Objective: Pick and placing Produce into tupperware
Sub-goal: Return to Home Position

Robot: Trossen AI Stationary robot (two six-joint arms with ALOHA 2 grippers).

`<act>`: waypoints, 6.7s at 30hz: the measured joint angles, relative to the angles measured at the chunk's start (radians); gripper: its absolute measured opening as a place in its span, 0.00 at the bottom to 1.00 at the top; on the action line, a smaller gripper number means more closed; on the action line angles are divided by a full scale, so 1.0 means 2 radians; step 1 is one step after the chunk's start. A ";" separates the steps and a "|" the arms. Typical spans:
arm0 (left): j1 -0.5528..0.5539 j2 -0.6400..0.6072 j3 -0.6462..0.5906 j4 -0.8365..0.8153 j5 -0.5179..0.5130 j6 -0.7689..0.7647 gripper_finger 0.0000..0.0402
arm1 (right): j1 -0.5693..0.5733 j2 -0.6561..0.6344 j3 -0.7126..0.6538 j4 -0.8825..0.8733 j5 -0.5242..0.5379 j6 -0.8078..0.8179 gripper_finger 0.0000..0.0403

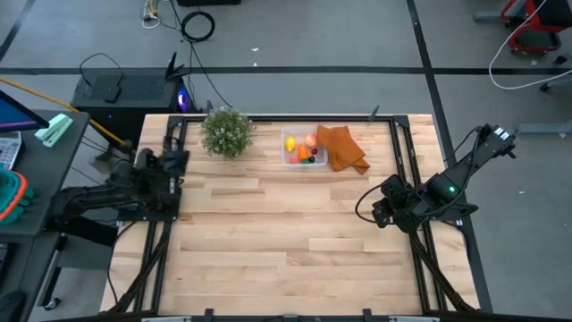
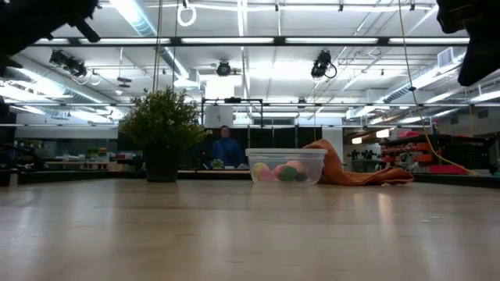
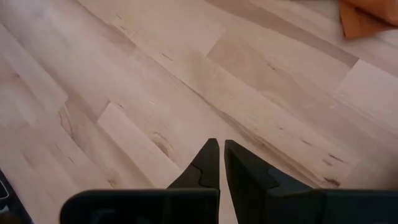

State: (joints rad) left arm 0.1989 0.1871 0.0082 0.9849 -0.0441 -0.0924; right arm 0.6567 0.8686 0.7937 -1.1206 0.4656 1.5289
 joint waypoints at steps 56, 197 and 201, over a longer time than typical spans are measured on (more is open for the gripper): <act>-0.096 0.001 0.000 -0.477 0.052 -0.062 0.01 | 0.000 0.000 0.000 -0.005 0.068 0.009 0.00; -0.095 0.001 -0.001 -0.450 0.045 -0.052 0.06 | -0.321 -0.417 -0.385 0.555 -0.238 -0.736 0.00; -0.095 0.001 -0.001 -0.450 0.045 -0.052 0.07 | -0.321 -0.409 -0.385 0.555 -0.236 -0.759 0.00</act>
State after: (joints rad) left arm 0.0090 0.1894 0.0063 0.0853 0.0460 -0.1974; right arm 0.0154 0.0514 0.0235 -0.0109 -0.0056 0.0118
